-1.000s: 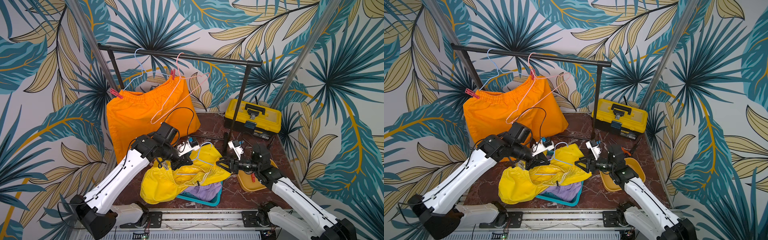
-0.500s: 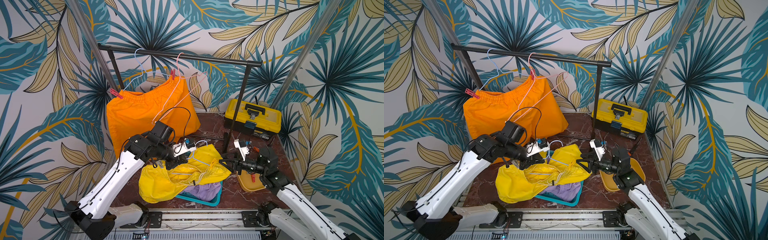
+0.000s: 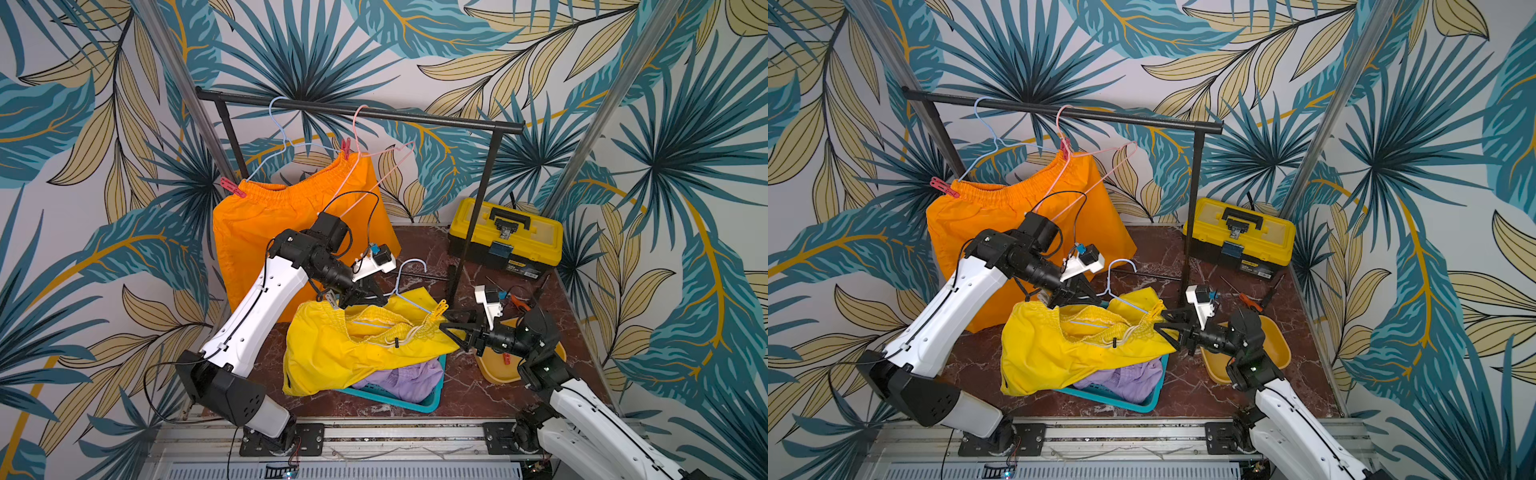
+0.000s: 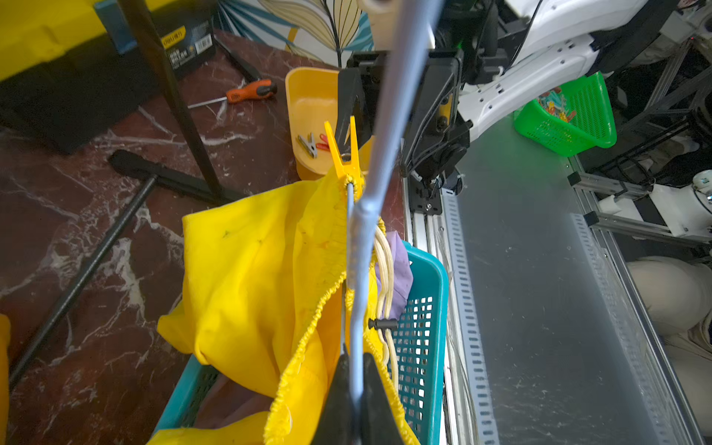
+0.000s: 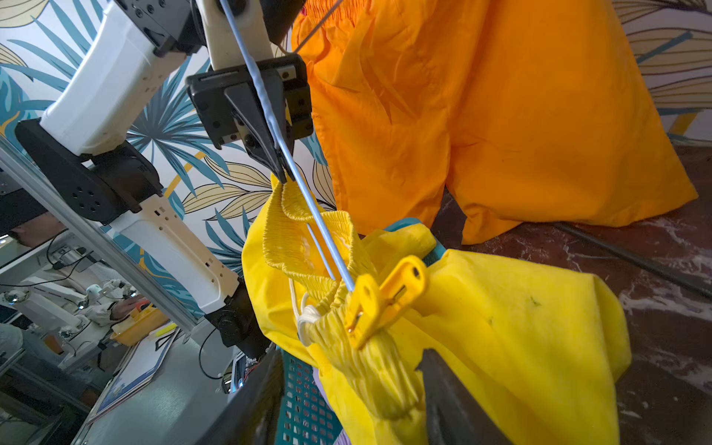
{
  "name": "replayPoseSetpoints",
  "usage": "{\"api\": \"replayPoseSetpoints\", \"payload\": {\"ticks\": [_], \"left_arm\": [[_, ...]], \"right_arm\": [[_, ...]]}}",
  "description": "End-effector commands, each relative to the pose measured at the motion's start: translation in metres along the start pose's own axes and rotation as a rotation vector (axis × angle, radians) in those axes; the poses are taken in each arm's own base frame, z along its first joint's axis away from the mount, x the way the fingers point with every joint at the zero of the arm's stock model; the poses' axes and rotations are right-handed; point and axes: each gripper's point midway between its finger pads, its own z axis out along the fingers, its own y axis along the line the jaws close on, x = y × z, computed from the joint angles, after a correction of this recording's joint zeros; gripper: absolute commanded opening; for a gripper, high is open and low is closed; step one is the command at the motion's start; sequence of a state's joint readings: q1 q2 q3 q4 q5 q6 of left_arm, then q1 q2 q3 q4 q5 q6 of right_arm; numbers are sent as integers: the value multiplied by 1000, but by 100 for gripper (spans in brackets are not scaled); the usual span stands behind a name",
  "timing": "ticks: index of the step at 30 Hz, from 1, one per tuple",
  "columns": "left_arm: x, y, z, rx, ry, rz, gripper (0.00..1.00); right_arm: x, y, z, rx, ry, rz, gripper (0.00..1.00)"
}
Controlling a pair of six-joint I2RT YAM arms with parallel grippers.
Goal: Remove the clothespins securing shorts to the hanger
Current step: Remove the clothespin from the hanger.
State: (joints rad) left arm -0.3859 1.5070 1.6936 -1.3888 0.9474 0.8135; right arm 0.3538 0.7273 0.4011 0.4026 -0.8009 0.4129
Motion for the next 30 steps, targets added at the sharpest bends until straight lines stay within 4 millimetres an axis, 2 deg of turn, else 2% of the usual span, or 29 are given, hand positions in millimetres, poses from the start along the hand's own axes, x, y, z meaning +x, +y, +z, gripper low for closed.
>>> {"api": "replayPoseSetpoints", "payload": {"ticks": [1,4,10,17,27,30], "left_arm": [[-12,-31,-16,66,-129,103,0],[-12,-37,-18,109,-187,122,0],[4,-19,-7,149,-204,55,0],[6,-14,-5,167,-231,63,0],[4,-17,-6,181,-257,79,0],[4,-17,-6,180,-257,79,0]], "right_arm": [[-1,5,-2,-24,-25,-26,58],[-5,11,-2,-55,-23,-40,58],[-19,21,-1,-78,-22,-76,58],[-36,40,5,-205,-28,-55,57],[-40,35,14,-244,-35,-23,53],[-41,34,16,-248,-37,-20,46]]}}
